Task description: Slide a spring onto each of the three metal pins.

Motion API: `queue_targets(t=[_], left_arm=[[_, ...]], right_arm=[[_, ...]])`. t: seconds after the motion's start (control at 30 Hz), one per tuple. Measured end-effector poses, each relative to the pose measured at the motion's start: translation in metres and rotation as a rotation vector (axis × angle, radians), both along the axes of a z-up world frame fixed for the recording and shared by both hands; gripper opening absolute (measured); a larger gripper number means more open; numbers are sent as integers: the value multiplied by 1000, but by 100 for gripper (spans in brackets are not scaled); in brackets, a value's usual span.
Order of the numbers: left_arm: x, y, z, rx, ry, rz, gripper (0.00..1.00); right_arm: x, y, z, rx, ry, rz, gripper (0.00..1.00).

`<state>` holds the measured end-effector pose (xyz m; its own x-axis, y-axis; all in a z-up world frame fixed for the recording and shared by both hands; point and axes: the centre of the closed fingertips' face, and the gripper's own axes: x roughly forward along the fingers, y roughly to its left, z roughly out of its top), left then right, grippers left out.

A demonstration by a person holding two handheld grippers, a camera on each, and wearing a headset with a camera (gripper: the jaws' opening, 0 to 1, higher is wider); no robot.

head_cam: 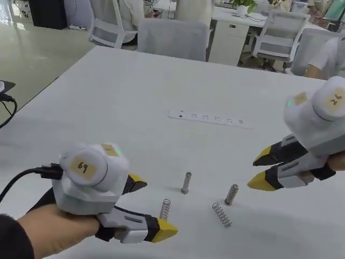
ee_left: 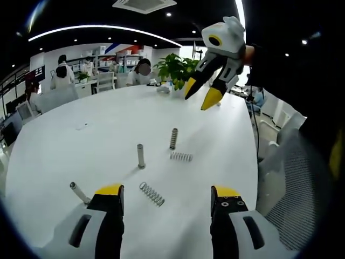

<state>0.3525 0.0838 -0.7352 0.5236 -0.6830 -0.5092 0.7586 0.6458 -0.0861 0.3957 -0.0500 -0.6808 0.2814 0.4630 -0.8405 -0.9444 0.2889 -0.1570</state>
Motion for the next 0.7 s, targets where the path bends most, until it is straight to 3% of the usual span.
queue_targets(t=[0.4, 0.7], left_arm=[[9, -3, -29, 66, 49, 44, 43], [11, -4, -48, 82, 105, 71, 41]], right_arm=[[-2, -3, 2, 11, -4, -8, 27], [-5, 0, 5, 62, 9, -21, 30]])
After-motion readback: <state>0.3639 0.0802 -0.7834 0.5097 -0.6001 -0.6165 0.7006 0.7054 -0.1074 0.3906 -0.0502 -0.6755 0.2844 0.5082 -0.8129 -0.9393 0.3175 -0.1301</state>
